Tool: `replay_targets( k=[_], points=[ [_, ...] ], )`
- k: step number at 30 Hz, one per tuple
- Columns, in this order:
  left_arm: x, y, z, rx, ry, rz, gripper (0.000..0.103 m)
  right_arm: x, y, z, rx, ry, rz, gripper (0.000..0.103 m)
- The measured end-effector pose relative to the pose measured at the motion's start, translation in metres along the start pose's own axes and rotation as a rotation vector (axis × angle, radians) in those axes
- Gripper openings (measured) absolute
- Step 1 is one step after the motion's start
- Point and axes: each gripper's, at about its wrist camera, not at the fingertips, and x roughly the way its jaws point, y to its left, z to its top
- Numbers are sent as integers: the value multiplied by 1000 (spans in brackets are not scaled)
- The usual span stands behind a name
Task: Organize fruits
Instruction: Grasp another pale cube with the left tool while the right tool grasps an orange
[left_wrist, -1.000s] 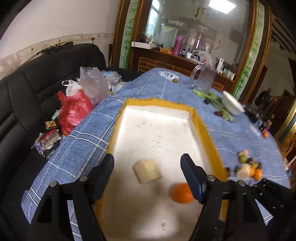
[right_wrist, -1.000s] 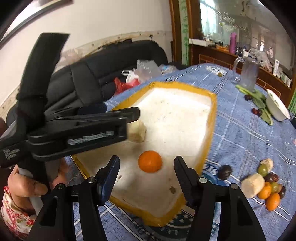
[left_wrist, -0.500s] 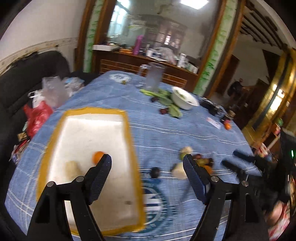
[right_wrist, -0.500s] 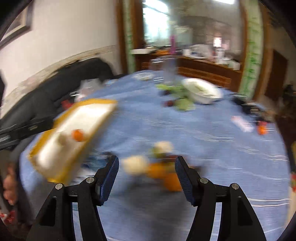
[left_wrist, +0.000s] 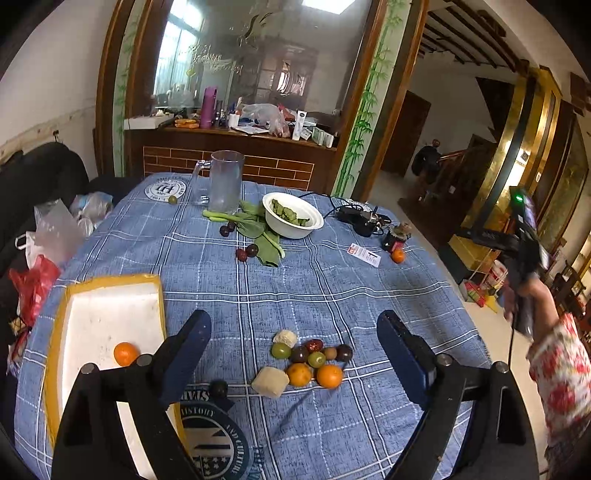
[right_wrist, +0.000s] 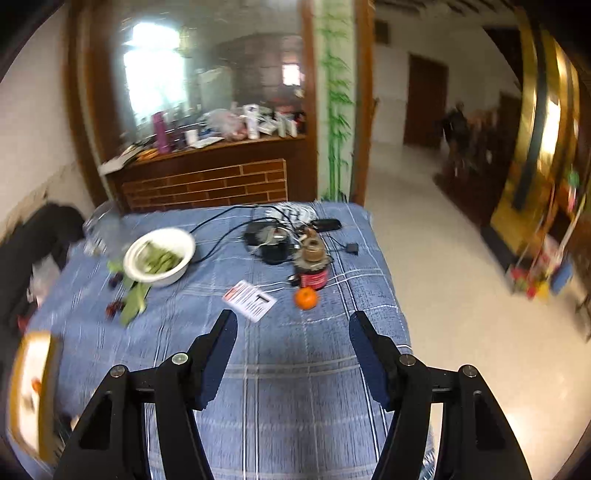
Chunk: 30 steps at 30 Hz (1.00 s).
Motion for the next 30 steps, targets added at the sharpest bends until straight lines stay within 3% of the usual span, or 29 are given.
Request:
replay_targets(
  k=[10,15,18,19,21,28,29,30],
  points=[
    [83,24,-46,50,187,80,90,166,-16,-1,47,145,-50,65],
    [101,35,-65,77,240,68,76,220,-14,-4,61,183,-105,65],
    [112,40,-72,86,266,48,73,236,-12,-7,57,198,-128,58],
    [115,39,-73,90,270,42,73,239,-10,-8,47,207,-144,45],
    [122,39,-76,101,278,30,73,242,-6,-11,22,200,-158,38],
    [148,17,-80,176,304,31,71,224,-9,-17,41,181,-131,37],
    [147,15,-79,182,301,20,69,218,-10,-19,48,178,-115,37],
    [149,11,-79,193,307,14,59,211,-11,-22,59,176,-93,37]
  ],
)
